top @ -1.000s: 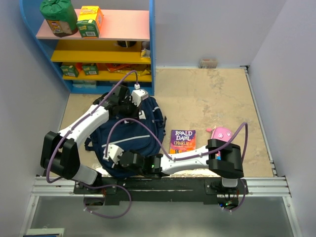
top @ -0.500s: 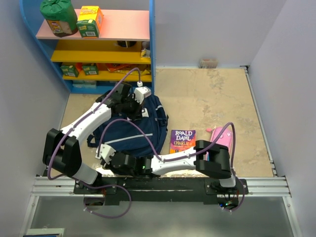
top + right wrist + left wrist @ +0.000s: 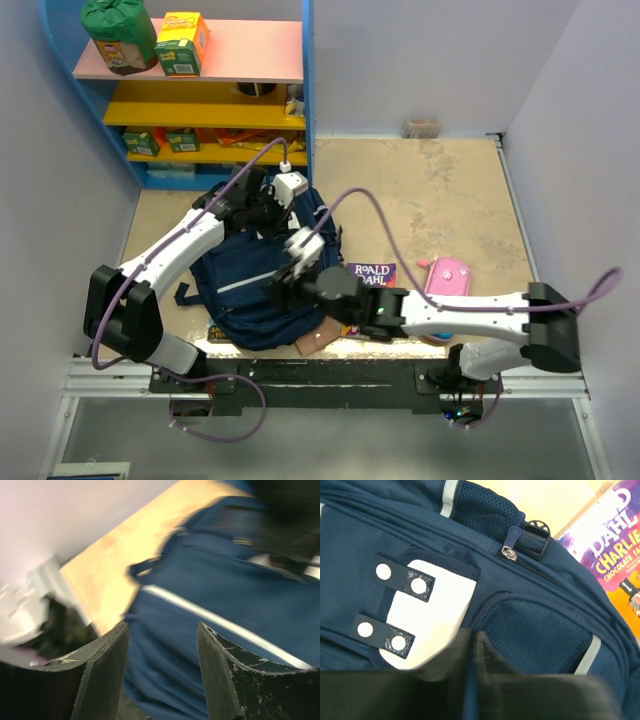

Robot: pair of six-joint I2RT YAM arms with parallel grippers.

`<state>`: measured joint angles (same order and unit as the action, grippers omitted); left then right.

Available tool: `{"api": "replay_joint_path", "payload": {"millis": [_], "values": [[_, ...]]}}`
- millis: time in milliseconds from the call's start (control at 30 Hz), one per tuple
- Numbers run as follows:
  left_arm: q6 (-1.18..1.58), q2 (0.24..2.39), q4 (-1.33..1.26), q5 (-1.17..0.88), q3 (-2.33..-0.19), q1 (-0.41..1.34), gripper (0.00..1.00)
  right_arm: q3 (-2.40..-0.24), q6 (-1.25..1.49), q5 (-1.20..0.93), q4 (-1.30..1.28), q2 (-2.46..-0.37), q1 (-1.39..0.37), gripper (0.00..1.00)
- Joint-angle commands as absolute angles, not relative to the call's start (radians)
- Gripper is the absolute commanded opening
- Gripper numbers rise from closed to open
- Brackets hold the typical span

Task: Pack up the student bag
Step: Unzip the student bag at the center of the board, then pick up the personal item from the center of the board.

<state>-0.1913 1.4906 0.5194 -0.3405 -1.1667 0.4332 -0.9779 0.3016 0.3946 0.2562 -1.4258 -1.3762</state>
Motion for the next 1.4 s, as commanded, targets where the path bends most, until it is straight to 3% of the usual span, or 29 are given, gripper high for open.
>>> {"api": "replay_joint_path", "payload": {"millis": [0,33,67,167,267,400,567,900,1000,1100,1133,1200,1233,1367], "values": [[-0.279,1.417,0.48,-0.282,-1.223,0.434,0.31,-0.815,0.518,0.399,0.195,-1.255,-1.255,0.59],[-0.293,1.413,0.494,-0.285,-1.223,0.434,0.4,-0.767,0.531,0.399,0.187,-1.229,-1.246,0.59],[-0.305,1.408,0.508,-0.287,-1.226,0.434,0.55,-0.749,0.541,0.397,0.183,-1.207,-1.232,0.59],[-0.373,1.361,0.574,-0.311,-1.23,0.434,0.72,-0.698,0.589,0.394,0.138,-1.148,-1.22,0.58],[-0.435,1.301,0.671,-0.42,-1.218,0.437,0.81,-0.66,0.635,0.385,0.062,-1.095,-1.221,0.58],[-0.492,1.266,0.75,-0.508,-1.126,0.486,0.83,-0.592,0.715,0.307,0.005,-1.046,-1.22,0.59],[-0.532,1.218,0.723,-0.422,-0.947,0.598,0.82,-0.523,0.767,0.261,0.009,-1.02,-1.22,0.59],[-0.552,1.204,0.611,-0.257,-0.851,0.601,0.82,-0.486,0.773,0.226,0.115,-1.1,-1.22,0.59],[-0.54,1.189,0.529,-0.204,-0.812,0.601,0.75,-0.48,0.773,0.218,0.144,-1.132,-1.22,0.58],[-0.528,1.181,0.497,-0.154,-0.813,0.601,0.55,-0.476,0.767,0.218,0.153,-1.15,-1.22,0.56],[-0.523,1.178,0.491,-0.135,-0.824,0.601,0.42,-0.469,0.764,0.219,0.155,-1.155,-1.22,0.56],[-0.509,1.16,0.477,-0.114,-0.837,0.601,0.29,-0.463,0.759,0.224,0.163,-1.157,-1.22,0.56],[-0.503,1.154,0.476,-0.101,-0.857,0.6,0.18,-0.456,0.759,0.224,0.166,-1.154,-1.22,0.56],[-0.477,1.138,0.492,-0.118,-0.906,0.6,0.03,-0.446,0.741,0.229,0.19,-1.166,-1.221,0.56]]}}
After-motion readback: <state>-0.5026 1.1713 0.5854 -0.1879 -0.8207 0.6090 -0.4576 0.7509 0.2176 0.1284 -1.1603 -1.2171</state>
